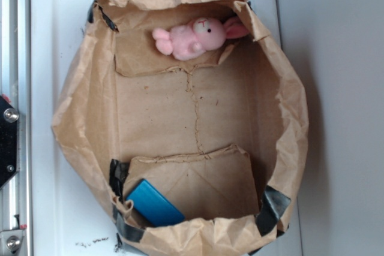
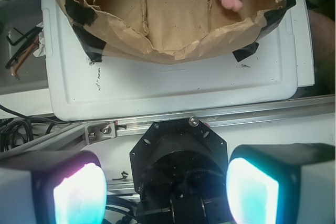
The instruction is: Grab the pink bunny.
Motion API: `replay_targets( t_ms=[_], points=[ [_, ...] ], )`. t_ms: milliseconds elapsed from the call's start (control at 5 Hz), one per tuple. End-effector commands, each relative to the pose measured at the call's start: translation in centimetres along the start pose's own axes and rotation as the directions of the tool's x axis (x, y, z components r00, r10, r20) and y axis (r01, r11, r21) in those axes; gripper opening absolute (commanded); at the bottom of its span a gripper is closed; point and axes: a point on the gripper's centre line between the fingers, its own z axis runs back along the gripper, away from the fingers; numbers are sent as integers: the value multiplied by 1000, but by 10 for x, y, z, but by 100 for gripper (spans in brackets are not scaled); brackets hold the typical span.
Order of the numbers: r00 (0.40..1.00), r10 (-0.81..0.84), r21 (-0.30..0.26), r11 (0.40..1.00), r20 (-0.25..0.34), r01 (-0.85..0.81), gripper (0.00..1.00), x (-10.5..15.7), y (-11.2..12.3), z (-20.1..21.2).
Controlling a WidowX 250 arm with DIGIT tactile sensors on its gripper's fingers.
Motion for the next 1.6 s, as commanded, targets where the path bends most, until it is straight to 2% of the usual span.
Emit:
replay_targets(
  t_ms=[0,200,400,800,1200,1400],
  points=[
    [1000,0,0,1000,0,0,100,0,0,0],
    [999,-39,25,999,22,39,100,32,9,3],
    [996,-76,31,997,45,75,100,52,14,1],
    [984,-175,20,985,40,174,100,97,32,-32],
    [991,-130,124,984,35,125,100,127,50,-76],
    [997,-65,152,987,46,57,100,130,59,-97]
  ],
)
